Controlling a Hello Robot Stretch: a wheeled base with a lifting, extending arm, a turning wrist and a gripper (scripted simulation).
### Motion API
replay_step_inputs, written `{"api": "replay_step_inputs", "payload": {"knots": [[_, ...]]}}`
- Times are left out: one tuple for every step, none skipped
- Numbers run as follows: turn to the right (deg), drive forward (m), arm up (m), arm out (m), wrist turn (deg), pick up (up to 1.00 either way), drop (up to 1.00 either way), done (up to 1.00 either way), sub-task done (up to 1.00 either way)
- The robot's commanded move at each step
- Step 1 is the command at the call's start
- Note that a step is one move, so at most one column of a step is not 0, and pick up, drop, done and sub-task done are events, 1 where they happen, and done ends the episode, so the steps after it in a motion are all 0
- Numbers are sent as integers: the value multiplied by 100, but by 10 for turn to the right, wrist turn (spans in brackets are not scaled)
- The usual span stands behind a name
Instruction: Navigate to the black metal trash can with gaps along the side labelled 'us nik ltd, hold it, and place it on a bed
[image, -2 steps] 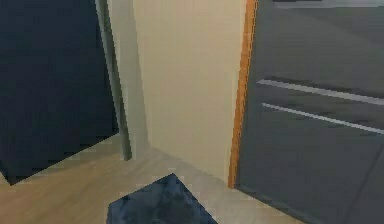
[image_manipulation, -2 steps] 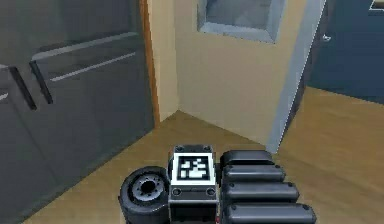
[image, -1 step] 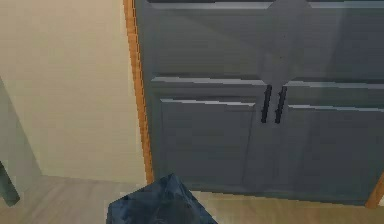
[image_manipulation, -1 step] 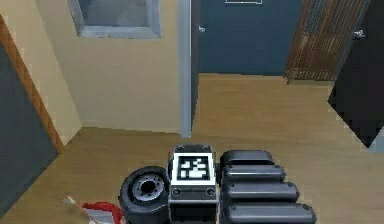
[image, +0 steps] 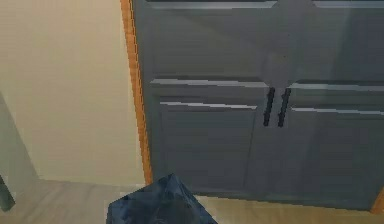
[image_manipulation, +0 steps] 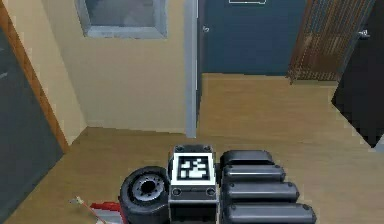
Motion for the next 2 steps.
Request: {"api": "replay_step_inputs", "payload": {"knots": [[-450,0,0,0,0,0,0,0,0],[-30,0,0,0,0,0,0,0,0]]}}
